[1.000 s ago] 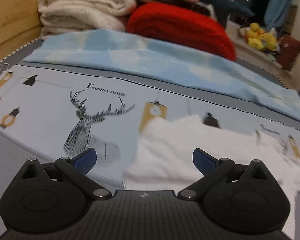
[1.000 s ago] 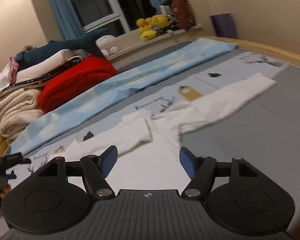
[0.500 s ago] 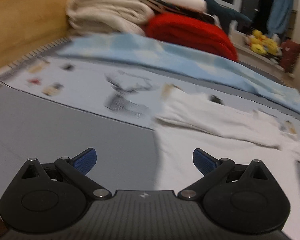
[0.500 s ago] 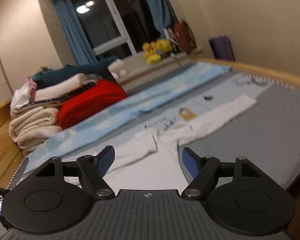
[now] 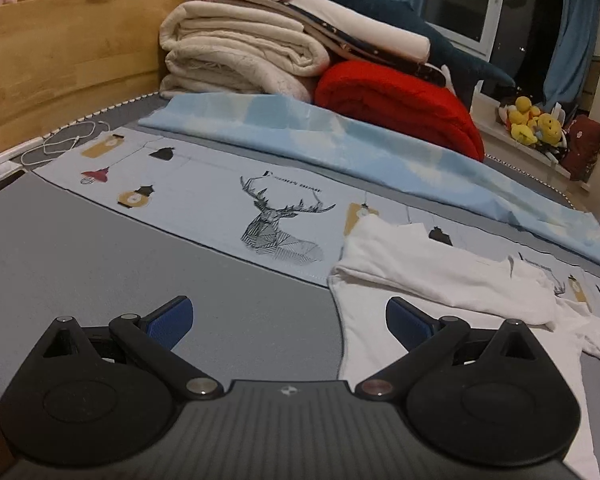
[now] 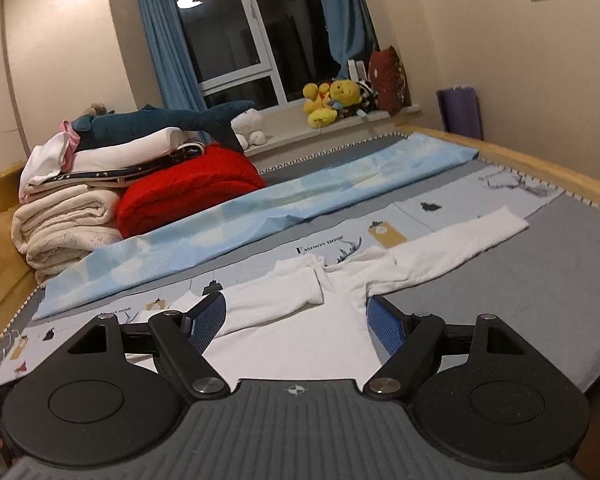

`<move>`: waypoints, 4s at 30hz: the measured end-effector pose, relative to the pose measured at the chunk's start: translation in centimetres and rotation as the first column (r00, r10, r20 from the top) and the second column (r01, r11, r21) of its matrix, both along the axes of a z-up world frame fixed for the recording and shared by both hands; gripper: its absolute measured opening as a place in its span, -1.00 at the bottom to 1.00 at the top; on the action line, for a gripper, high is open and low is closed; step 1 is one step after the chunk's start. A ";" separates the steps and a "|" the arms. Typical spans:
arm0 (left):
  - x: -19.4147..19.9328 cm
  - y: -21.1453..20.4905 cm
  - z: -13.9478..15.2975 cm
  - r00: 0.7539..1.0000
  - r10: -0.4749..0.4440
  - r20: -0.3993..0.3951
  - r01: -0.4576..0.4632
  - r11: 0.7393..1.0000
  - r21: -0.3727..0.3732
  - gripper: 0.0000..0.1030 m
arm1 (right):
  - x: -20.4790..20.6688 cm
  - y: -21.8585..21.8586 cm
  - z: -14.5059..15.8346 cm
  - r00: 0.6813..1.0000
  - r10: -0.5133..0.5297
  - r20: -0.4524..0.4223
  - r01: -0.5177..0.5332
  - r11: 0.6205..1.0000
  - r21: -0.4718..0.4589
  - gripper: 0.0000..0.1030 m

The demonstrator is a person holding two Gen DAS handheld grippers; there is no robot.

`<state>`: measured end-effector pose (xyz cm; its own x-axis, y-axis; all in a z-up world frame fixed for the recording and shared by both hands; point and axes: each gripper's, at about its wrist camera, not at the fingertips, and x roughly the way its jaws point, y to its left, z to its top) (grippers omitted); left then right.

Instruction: Fold small clothes

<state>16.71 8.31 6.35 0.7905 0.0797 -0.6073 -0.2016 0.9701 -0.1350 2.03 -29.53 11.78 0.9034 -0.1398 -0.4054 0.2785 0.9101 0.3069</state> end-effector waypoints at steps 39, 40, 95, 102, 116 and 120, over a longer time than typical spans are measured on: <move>17.7 -4.9 -7.9 0.965 0.026 -0.260 0.020 0.984 0.174 0.99 | 32.5 -37.9 -16.8 0.817 -0.553 -0.163 0.554 0.831 -0.040 -0.92; 17.7 -4.9 -8.0 0.967 0.016 -0.256 0.030 0.984 0.177 0.99 | 33.4 -35.7 -14.6 0.845 -0.523 -0.110 0.515 0.852 -0.100 -0.92; 31.0 -9.7 -8.4 0.956 -0.244 -0.161 0.222 0.965 -0.143 -0.93 | 29.4 -6.7 -16.6 0.938 -0.007 -0.347 -0.022 0.997 -0.079 0.18; 30.7 -8.4 -7.1 0.951 -0.288 -0.110 0.249 0.928 -0.278 -0.76 | 29.3 -7.1 -16.8 0.935 -0.018 -0.354 0.000 0.999 -0.051 0.18; 31.8 -9.3 -11.7 0.949 -0.254 -0.188 0.201 0.944 -0.262 -0.41 | 29.6 -6.9 -17.1 0.933 -0.002 -0.360 -0.015 0.999 -0.044 0.18; 32.0 -8.3 -12.0 0.954 -0.231 -0.191 0.164 0.936 -0.311 -0.40 | 29.5 -6.8 -17.1 0.933 -0.007 -0.360 -0.011 0.999 -0.049 0.18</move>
